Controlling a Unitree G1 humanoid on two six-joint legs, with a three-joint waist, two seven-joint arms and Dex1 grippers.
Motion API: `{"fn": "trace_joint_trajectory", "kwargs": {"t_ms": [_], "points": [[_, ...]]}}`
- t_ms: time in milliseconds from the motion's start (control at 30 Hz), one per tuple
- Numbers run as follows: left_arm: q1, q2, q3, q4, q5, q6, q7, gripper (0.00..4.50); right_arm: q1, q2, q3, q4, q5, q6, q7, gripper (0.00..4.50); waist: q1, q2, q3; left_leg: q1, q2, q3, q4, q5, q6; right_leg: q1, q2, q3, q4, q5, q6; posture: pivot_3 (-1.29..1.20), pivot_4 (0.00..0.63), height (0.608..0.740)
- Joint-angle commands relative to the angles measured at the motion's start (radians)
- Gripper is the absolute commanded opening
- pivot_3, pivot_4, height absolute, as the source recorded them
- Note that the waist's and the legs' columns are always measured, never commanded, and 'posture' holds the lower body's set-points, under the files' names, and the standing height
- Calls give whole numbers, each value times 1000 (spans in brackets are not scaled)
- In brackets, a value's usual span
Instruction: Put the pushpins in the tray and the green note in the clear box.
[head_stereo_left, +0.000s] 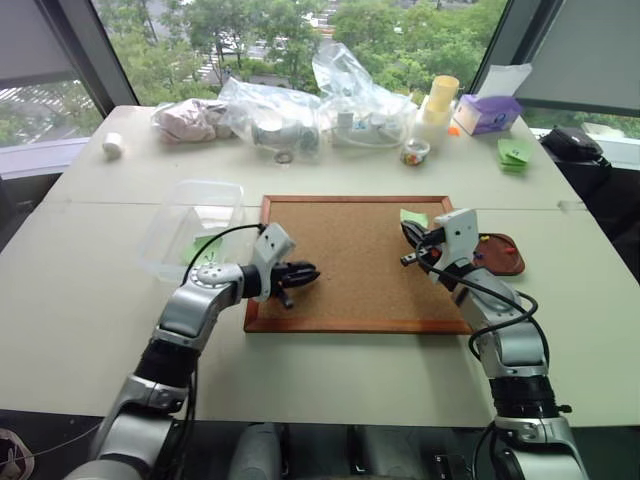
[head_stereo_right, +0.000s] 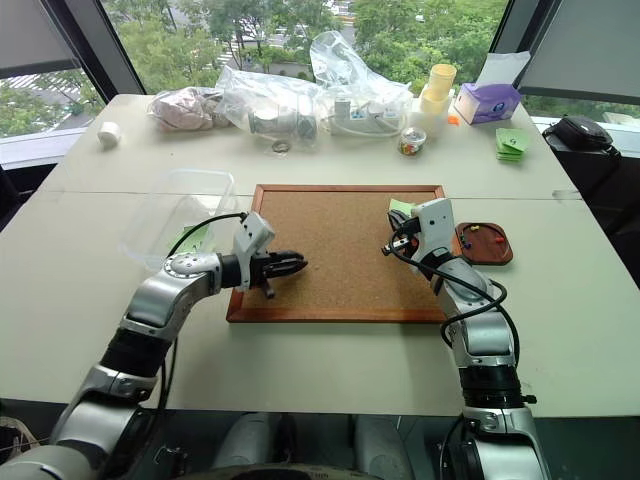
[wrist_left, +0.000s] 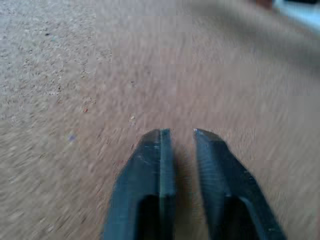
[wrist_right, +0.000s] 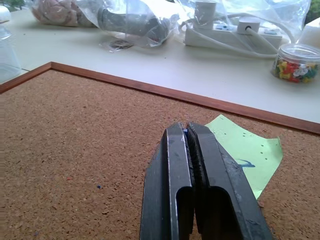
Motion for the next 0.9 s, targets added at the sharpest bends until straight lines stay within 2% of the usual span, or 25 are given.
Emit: {"fn": "trace_joint_trajectory", "kwargs": {"t_ms": [33, 100, 133, 233, 333, 433, 533, 700, 900], "points": [[-132, -27, 138, -44, -165, 133, 39, 2998, -7, -22, -18, -66, 15, 6, 9, 0, -4, 0, 0, -1, 0, 0, 0, 0, 0, -1, 0, 0, 0, 0, 0, 0, 150, 738], [-188, -60, 177, -3, -200, 180, 91, 4103, -6, -31, -18, -73, 15, 10, 16, 0, -8, 0, 0, -1, 0, 0, -1, 1, -1, -2, 0, 0, 0, 0, 0, 0, 150, 738], [-214, -76, 190, 30, -203, 199, 124, 4487, -5, -34, -18, -76, 16, 12, 19, 0, -8, 0, 0, 0, 0, 0, -2, 3, -5, -2, 1, 0, 0, 0, 0, 0, 150, 738], [-292, -117, 217, 178, -224, 290, 183, 4487, -1, -51, -14, -86, 16, 17, 37, 0, -7, 0, 0, 0, 0, 0, -2, 3, -6, -2, 1, 1, 0, 0, 0, 0, 150, 738], [-383, -158, 284, 420, -253, 346, 211, 4487, 6, -75, -4, -116, 22, 28, 71, 0, -7, 0, 0, 0, 0, 0, -2, 3, -5, -2, 1, 0, 0, 0, 0, 0, 150, 738], [-457, -182, 307, 646, -247, 323, 158, 4487, 22, -120, 12, -186, 30, 55, 127, 0, -6, 0, 0, 0, -2, 0, -2, 2, -4, -2, 1, 0, 0, 0, 1, 0, 150, 738], [-510, -197, 325, 795, -237, 265, 113, 4487, 35, -156, 18, -244, 41, 87, 161, 0, -6, 0, 1, -1, -3, 0, -2, 4, -7, -2, 1, 0, -1, -1, 1, 0, 150, 738], [-566, -222, 335, 895, -240, 213, 15, 4487, 46, -186, 25, -303, 50, 124, 185, 0, -6, -1, 1, -1, -4, 0, -2, 4, -7, -3, 1, 0, -1, -1, 1, 0, 150, 738], [-612, -250, 347, 977, -224, 158, -11, 4487, 63, -195, 30, -351, 57, 155, 195, 0, -4, -1, 1, -2, -4, 0, -2, 4, -7, -3, 1, 0, -1, -1, 1, 0, 150, 738]]}}
